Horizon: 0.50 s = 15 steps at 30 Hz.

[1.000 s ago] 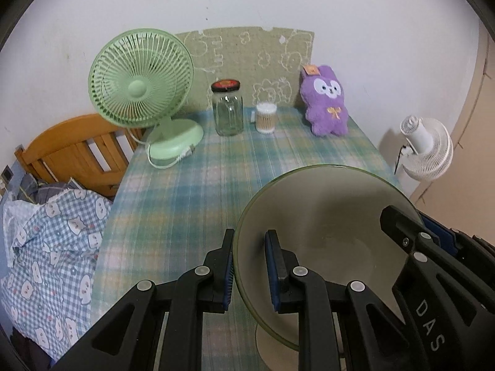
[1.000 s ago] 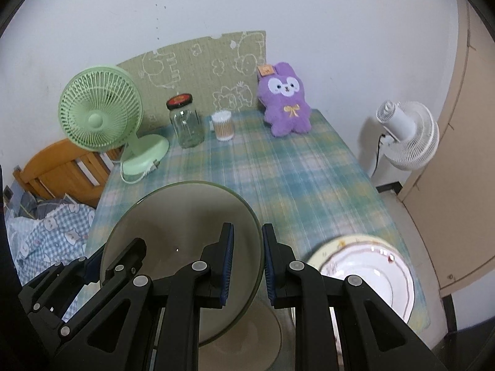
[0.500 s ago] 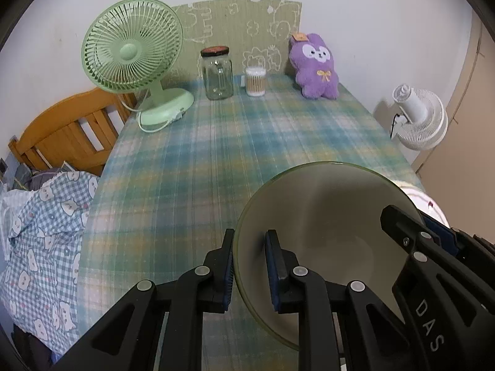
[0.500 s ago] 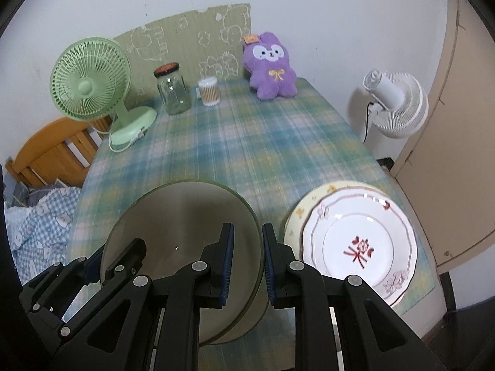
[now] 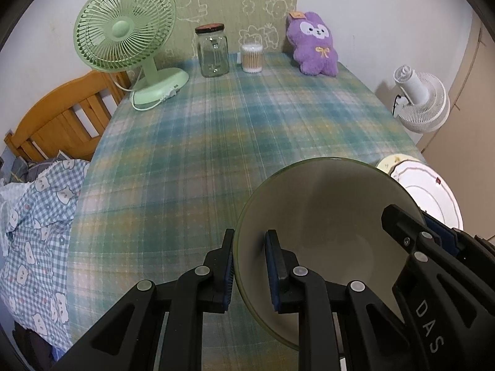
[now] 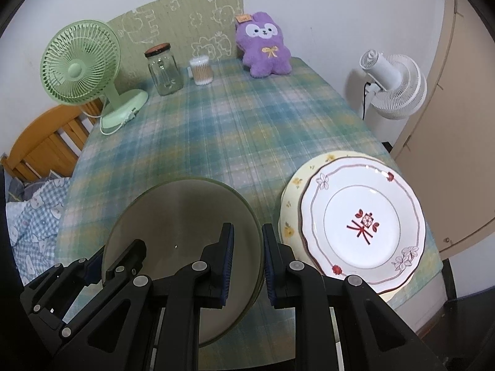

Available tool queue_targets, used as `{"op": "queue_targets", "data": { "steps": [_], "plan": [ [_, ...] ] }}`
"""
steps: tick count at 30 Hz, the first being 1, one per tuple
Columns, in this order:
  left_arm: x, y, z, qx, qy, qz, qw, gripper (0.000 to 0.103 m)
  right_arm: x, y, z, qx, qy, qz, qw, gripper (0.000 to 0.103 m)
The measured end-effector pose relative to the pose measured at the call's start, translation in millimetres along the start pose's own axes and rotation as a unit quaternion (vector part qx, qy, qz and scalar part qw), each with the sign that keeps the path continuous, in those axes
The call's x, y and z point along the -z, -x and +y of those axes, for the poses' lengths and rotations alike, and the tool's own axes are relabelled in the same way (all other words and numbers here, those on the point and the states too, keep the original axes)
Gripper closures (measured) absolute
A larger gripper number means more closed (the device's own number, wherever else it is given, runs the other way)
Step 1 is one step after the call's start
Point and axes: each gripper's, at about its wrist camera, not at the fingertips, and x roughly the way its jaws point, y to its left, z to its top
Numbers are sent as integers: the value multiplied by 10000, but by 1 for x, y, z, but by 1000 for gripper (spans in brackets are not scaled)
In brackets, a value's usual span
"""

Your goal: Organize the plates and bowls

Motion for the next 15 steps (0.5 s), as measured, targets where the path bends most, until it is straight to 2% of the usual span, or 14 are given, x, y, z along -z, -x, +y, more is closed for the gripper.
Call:
{"op": "queue_targets", "data": {
  "steps": [15],
  "plan": [
    [4,-15,2,51,-43,138,9999,87,4,-14,1,152,26,180,9997,81]
  ]
}}
